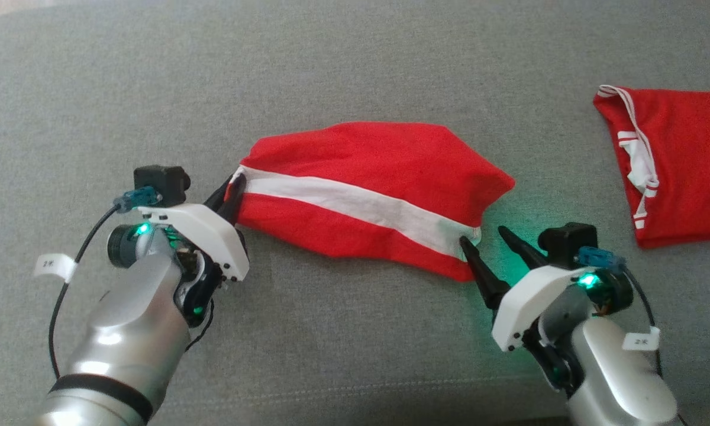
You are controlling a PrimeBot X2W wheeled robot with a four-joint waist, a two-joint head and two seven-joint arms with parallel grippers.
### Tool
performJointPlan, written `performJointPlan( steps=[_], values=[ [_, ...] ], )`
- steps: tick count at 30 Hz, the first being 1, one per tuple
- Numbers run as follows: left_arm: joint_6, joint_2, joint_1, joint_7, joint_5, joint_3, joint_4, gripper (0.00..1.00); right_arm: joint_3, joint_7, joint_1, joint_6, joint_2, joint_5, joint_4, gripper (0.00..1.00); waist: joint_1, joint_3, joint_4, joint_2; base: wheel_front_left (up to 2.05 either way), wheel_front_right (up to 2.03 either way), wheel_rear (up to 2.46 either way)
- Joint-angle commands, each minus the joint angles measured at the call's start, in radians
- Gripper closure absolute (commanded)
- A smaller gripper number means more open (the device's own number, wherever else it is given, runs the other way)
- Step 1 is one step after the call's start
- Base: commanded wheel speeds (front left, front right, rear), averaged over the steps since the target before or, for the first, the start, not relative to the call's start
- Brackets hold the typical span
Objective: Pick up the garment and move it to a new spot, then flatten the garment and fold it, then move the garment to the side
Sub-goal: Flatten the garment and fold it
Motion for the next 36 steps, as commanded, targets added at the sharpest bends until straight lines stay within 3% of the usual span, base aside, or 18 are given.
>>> performJointPlan(
  steps=[1, 7, 8, 10, 11, 20, 28, 36],
  values=[
    [0.005, 0.030, -0.053, -0.007, 0.005, 0.025, -0.027, 1.00, 0.031, -0.020, -0.042, -0.001, 0.006, 0.013, -0.002, 0.00, 0.0000, 0.008, 0.003, 0.0000, 0.00, 0.00, 0.00],
    [0.005, 0.035, -0.056, -0.009, 0.003, 0.022, -0.029, 1.00, 0.078, -0.044, -0.091, -0.001, 0.016, 0.028, 0.128, 0.00, 0.0000, 0.019, 0.004, 0.0000, 0.00, 0.00, 0.00],
    [0.006, 0.035, -0.056, -0.009, 0.002, 0.022, -0.030, 1.00, 0.086, -0.048, -0.097, -0.001, 0.017, 0.034, 0.143, 0.22, 0.0000, 0.020, 0.003, 0.0000, 0.00, 0.00, 0.00],
    [0.006, 0.036, -0.056, -0.009, 0.001, 0.021, -0.030, 1.00, 0.098, -0.055, -0.107, -0.001, 0.019, 0.044, 0.171, 0.93, 0.0000, 0.021, 0.003, 0.0000, 0.00, 0.00, 0.00],
    [0.006, 0.037, -0.056, -0.010, 0.001, 0.020, -0.030, 1.00, 0.104, -0.059, -0.111, -0.001, 0.019, 0.051, 0.182, 1.00, 0.0000, 0.021, 0.002, 0.0000, 0.00, 0.00, 0.00],
    [0.007, 0.042, -0.042, -0.020, -0.005, 0.018, -0.035, 1.00, 0.103, -0.138, -0.091, -0.001, -0.008, 0.101, 0.151, 1.00, 0.0000, -0.002, 0.000, 0.0000, 0.00, 0.00, 0.00],
    [0.022, 0.072, -0.020, -0.036, -0.002, 0.020, -0.103, 1.00, 0.001, -0.179, 0.001, -0.001, -0.062, 0.077, -0.090, 1.00, 0.0000, -0.046, -0.009, 0.0000, 0.00, 0.00, 0.00],
    [0.047, 0.105, -0.009, -0.034, 0.001, 0.025, -0.239, 1.00, -0.115, -0.159, 0.068, -0.001, -0.064, 0.019, -0.345, 1.00, 0.0000, -0.094, -0.002, 0.0000, 0.00, 0.00, 0.00]
  ],
)
